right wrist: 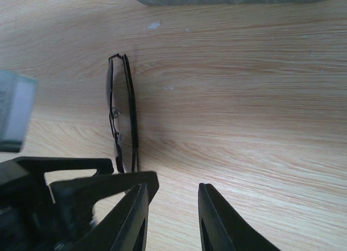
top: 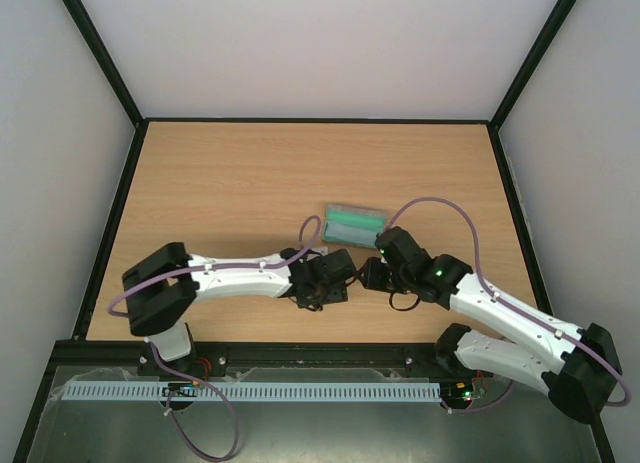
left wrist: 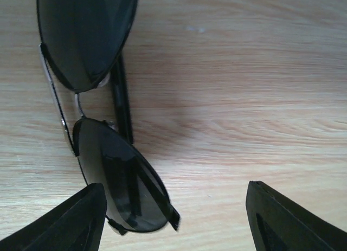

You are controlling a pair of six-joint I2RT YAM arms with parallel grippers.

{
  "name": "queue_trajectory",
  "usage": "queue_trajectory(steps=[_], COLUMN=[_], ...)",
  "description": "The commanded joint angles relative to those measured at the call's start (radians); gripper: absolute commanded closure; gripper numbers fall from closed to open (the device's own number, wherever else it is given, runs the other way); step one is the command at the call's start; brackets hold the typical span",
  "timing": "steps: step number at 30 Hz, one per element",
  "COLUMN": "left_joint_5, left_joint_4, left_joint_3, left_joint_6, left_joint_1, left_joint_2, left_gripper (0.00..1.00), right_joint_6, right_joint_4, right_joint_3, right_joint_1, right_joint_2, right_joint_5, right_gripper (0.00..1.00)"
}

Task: Organize the sunglasses
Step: Adjust the sunglasses at the center of the board.

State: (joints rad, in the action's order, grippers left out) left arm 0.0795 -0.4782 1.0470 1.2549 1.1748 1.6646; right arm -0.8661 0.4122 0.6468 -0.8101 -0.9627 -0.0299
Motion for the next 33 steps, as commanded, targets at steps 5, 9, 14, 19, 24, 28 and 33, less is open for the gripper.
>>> queue_trajectory(steps=[5,9,14,19,24,28,33], left_joint_5=[0.088,0.095,0.106,0.108,0.109,0.108,0.113], left_joint_4=[-0.198,-0.251,-0.305,-0.322,-0.336,-0.341,-0.344], left_joint_3=[0.123,0.168,0.211,0.219,0.229,0.238,0.242], left_joint_6=[0.087,0.099,0.117,0.135,0.143,0.143,0.145], left_joint_1=[0.02,0.026,0.039,0.047,0.052,0.052,0.052], left_joint_2=[0.101,0.143,0.172,0.182,0.188,0.192,0.175], left_gripper=[0.3,0.34,0.45,0.59,0.67,0.72,0.78], right_joint_6=[0.056,0.075,0.092,0.103,0.104,0.102,0.102], right_joint_4=[0.117,0.126,0.126,0.124,0.129,0.132,0.136], right_joint_3=[-0.002,-0.012,-0.019,-0.021,-0.03,-0.035,-0.035], right_joint_1=[0.01,0.011,0.013,0.014,0.013,0.013,0.013], right_joint_2=[0.094,0.128,0.146,0.155,0.17,0.181,0.186], right_joint_5=[-0.031,-0.043,-0.06,-0.078,-0.086,-0.089,-0.09], right_gripper=[0.73,0.73,0.73,0.73,0.73,0.73,0.73])
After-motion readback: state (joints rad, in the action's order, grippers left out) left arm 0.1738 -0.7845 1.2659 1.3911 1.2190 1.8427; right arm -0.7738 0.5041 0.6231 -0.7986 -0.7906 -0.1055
